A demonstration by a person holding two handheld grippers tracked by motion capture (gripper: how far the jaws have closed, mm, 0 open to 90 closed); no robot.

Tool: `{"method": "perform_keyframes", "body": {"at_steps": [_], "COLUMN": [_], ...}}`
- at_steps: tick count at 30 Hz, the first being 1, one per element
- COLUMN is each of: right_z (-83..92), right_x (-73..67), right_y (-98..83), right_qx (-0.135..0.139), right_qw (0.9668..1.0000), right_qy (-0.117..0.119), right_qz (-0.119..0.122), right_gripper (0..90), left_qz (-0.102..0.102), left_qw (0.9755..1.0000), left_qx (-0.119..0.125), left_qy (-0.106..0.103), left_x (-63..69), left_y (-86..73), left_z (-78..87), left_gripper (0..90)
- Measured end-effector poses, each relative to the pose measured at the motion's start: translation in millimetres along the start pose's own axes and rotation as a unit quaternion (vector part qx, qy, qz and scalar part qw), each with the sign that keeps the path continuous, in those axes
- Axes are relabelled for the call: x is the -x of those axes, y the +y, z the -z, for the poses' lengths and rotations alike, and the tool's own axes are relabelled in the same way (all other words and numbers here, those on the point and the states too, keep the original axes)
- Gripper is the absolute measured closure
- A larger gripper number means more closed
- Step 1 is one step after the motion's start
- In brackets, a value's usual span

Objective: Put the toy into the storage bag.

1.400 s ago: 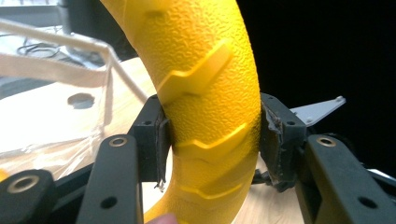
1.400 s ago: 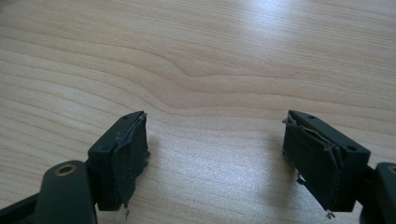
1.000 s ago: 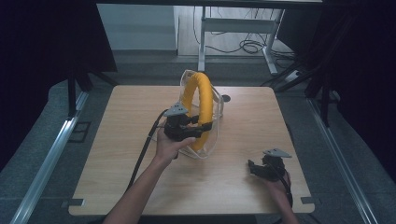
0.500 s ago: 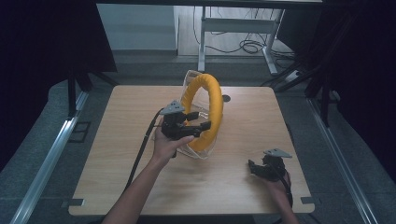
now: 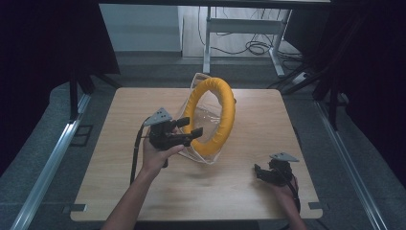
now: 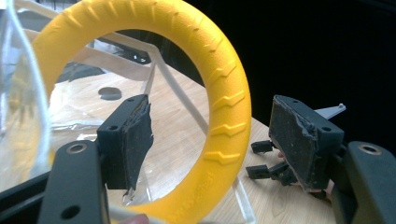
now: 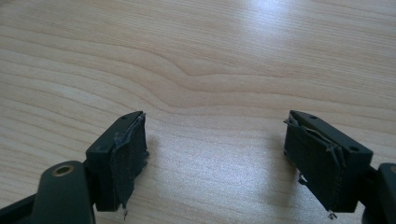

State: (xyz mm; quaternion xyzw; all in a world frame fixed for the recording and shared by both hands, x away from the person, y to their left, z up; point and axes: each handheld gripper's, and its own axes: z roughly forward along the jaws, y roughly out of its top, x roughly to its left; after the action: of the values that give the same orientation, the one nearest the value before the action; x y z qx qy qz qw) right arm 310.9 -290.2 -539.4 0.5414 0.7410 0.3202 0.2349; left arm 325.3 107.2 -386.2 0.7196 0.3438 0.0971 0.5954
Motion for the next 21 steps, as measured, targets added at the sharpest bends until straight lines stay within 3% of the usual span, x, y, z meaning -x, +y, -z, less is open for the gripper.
{"method": "perform_keyframes", "body": {"at_steps": [11,21], "right_z": [0.1,-0.1], "right_x": [-0.5,-0.5], "right_y": [0.0,0.0], "right_qx": [0.000,0.000], "right_qw": [1.0000,1.0000], "right_qy": [-0.001,-0.002], "right_qz": [-0.001,-0.001], "right_gripper": [21.3,21.3], "left_qz": [0.000,0.011], "left_qw": [0.9999,0.9984], "left_qx": [-0.005,-0.034], "left_qy": [0.015,0.044], "left_x": [-5.9,-12.0], "left_y": [-12.8,-34.0], "left_z": [31.5,50.8], "left_gripper": [30.4,30.9]}}
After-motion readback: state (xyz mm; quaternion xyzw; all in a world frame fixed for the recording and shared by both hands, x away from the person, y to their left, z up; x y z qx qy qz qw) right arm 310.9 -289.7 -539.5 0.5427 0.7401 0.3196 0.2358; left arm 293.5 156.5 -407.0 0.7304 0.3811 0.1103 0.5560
